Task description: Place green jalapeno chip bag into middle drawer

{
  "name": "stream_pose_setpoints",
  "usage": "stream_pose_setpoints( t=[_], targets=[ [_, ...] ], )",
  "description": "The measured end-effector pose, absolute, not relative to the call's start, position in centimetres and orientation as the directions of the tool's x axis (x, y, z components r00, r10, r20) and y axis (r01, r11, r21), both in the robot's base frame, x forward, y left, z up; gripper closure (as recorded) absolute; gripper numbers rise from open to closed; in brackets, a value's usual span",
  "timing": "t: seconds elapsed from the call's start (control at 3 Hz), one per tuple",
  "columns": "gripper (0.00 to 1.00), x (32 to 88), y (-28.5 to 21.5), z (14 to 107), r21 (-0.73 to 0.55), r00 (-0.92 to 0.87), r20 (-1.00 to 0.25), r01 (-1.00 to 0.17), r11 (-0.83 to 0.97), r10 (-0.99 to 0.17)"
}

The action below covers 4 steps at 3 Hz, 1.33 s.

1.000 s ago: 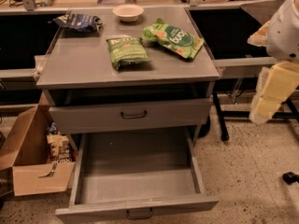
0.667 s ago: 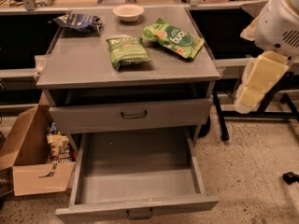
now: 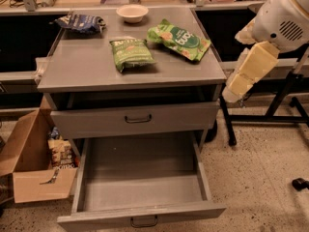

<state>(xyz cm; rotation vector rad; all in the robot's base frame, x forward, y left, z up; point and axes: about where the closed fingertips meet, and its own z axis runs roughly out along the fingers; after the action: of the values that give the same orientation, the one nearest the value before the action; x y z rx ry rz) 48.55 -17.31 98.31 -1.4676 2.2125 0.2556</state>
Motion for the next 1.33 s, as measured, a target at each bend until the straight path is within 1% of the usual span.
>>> stream_pose_setpoints(
  t=[0.67, 1.0, 1.33],
  targets=[
    [0.00, 49.5, -17.1, 98.1, -0.104, -0.339, -0.501, -0.890, 0.445, -0.796],
    [0.00, 52.8, -15.8, 96.8, -0.092, -0.418, -0.557, -0.828, 0.553, -0.718],
    [0.00, 55.8, -13.9, 96.5, -0.024, -0.502, -0.657, -0.731, 0.682, -0.562]
  ],
)
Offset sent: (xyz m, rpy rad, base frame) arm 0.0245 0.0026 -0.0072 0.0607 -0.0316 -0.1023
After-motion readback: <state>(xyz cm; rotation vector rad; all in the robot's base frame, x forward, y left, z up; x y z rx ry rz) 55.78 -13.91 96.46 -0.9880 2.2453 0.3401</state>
